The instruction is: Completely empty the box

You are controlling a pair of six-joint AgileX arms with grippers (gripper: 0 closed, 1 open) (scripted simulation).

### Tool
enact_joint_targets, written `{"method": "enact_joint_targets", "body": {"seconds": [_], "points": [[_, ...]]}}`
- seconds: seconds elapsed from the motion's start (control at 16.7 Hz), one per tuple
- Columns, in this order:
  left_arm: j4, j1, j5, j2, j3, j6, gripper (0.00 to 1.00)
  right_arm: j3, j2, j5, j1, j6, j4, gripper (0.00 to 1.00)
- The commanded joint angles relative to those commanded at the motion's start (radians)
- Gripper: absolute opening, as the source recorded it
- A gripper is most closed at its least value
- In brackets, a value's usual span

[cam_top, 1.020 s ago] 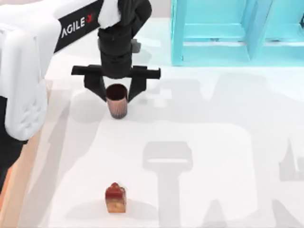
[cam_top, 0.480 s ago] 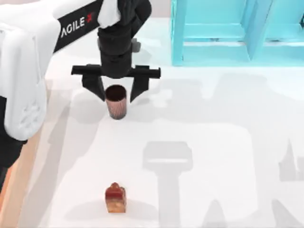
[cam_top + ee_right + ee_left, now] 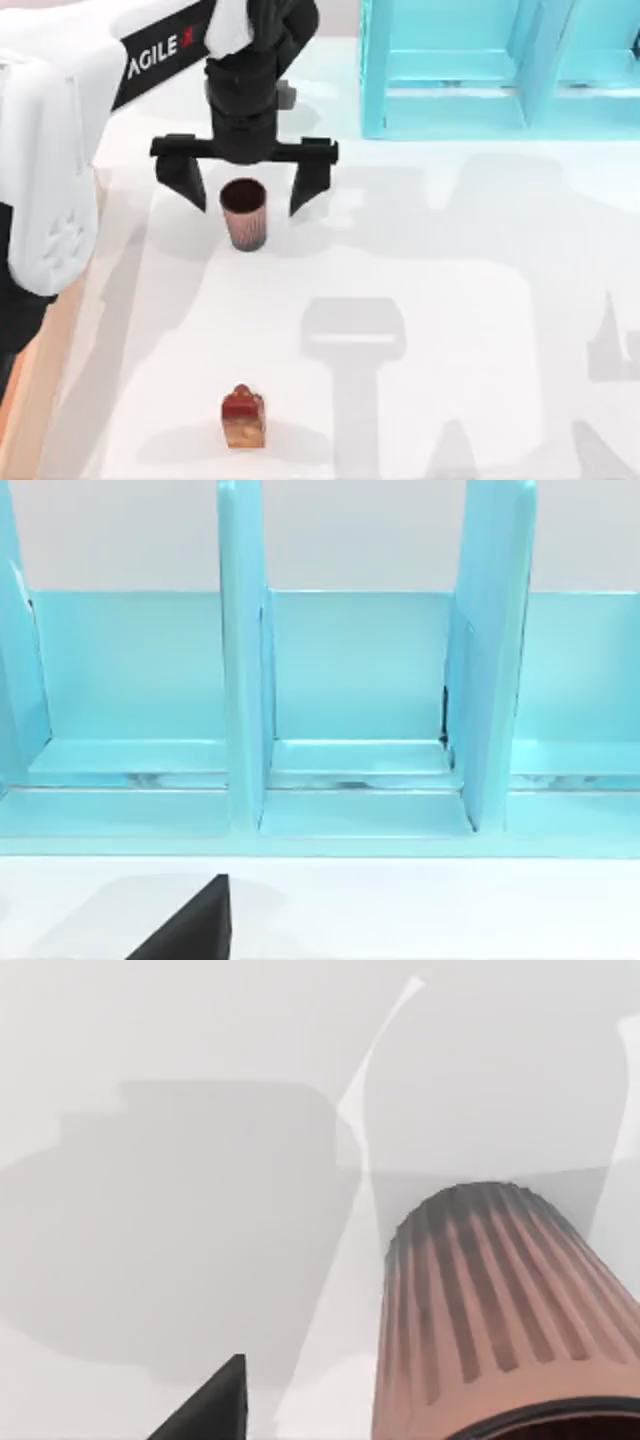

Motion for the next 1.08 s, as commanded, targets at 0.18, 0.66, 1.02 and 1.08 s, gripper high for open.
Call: {"method": "enact_joint_targets", "body": {"seconds": [0.18, 0.66, 1.02, 1.08], "points": [[0.000, -0.001, 0.000, 0.001, 0.000, 0.000, 1.00, 0.000, 0.000, 0.000, 0.000, 0.000, 0.000, 1.00], [-0.228, -0.004, 0.002, 0.090, 0.302, -0.004, 1.00, 0.000, 0.000, 0.000, 0.000, 0.000, 0.000, 1.00], [-0.497, -0.005, 0.002, 0.169, 0.673, -0.002, 1.00, 0.000, 0.000, 0.000, 0.000, 0.000, 0.000, 1.00], [-0.527, -0.004, 0.002, 0.177, 0.709, -0.001, 1.00, 0.000, 0.000, 0.000, 0.000, 0.000, 0.000, 1.00]]}}
